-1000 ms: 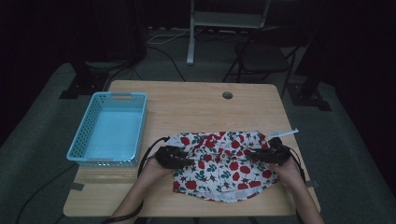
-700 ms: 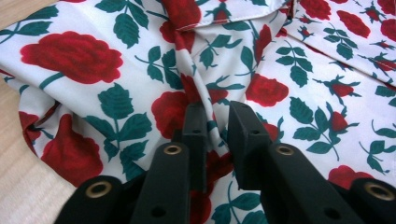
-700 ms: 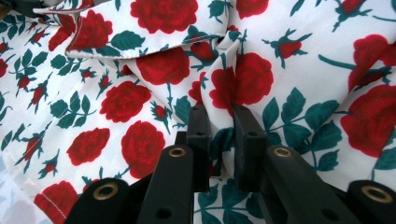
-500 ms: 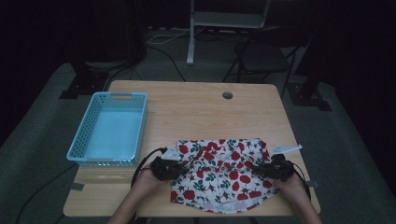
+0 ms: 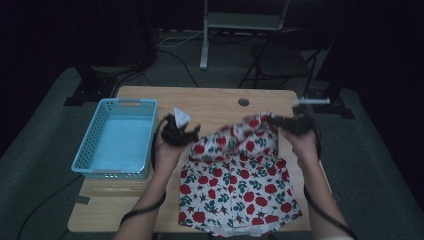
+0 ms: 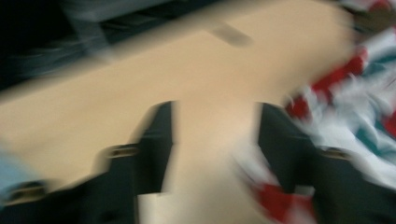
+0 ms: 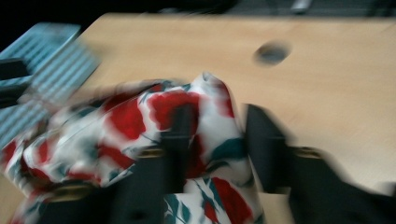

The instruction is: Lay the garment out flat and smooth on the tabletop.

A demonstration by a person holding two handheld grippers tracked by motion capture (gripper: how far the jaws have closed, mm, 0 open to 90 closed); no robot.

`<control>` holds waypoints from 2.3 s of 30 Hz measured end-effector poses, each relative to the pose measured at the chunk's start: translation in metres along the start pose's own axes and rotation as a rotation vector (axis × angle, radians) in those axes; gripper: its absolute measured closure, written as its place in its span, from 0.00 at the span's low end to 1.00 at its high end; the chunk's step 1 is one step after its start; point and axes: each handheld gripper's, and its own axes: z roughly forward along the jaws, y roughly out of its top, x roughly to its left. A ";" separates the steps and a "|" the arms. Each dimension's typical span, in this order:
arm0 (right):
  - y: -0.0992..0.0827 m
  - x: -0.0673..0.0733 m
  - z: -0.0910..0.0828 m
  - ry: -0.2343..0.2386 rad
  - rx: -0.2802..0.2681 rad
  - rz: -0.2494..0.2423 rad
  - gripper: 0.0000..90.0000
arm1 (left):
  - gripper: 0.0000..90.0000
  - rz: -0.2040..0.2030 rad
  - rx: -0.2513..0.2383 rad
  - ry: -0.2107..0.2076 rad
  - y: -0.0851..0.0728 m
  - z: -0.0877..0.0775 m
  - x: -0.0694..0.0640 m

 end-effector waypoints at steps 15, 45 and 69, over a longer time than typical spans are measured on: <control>-0.054 -0.002 0.045 -0.043 0.137 -0.065 0.45 | 0.40 -0.004 0.157 -0.391 -0.058 0.005 -0.019; -0.096 0.018 0.087 -0.106 0.207 -0.345 0.53 | 0.41 0.176 0.247 -0.335 -0.119 -0.010 -0.047; -0.063 0.021 0.090 -0.080 0.145 -0.315 0.48 | 0.38 0.140 0.227 -0.357 -0.122 -0.032 -0.056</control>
